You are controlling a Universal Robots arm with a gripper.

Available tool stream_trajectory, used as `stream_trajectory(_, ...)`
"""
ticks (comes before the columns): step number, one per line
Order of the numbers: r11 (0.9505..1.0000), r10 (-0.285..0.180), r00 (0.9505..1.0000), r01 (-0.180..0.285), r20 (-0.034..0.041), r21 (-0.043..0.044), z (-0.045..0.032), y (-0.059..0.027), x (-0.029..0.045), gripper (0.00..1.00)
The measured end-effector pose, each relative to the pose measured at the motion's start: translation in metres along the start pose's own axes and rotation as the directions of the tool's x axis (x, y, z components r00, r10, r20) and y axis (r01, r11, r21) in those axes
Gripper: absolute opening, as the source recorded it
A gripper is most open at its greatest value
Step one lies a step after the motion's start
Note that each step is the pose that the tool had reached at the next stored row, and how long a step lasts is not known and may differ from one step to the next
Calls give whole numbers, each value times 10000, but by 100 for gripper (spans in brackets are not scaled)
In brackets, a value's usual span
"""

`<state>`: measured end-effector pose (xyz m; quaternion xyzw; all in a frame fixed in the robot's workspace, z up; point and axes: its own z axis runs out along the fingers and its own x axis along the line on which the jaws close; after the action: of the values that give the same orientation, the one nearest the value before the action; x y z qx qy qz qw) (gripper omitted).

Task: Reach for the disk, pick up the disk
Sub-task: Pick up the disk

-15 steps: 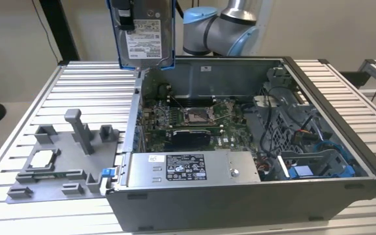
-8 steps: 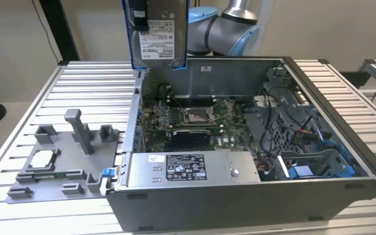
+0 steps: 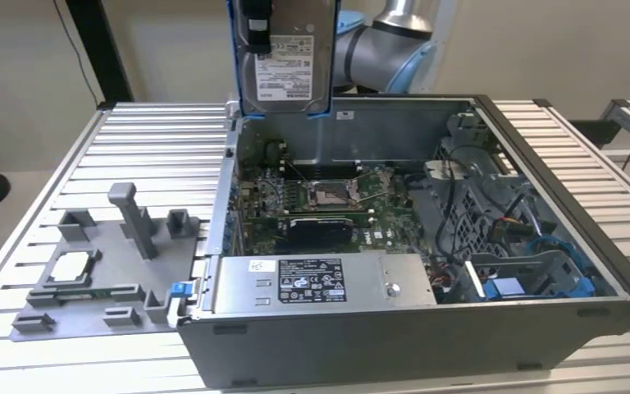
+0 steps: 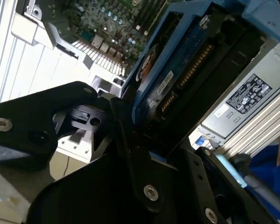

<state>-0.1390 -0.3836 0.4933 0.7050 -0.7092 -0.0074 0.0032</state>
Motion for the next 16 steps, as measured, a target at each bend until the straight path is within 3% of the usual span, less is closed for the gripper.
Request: stream_trajectory(16,10000,1,10000,-1,1,0,10,-325,6,0)
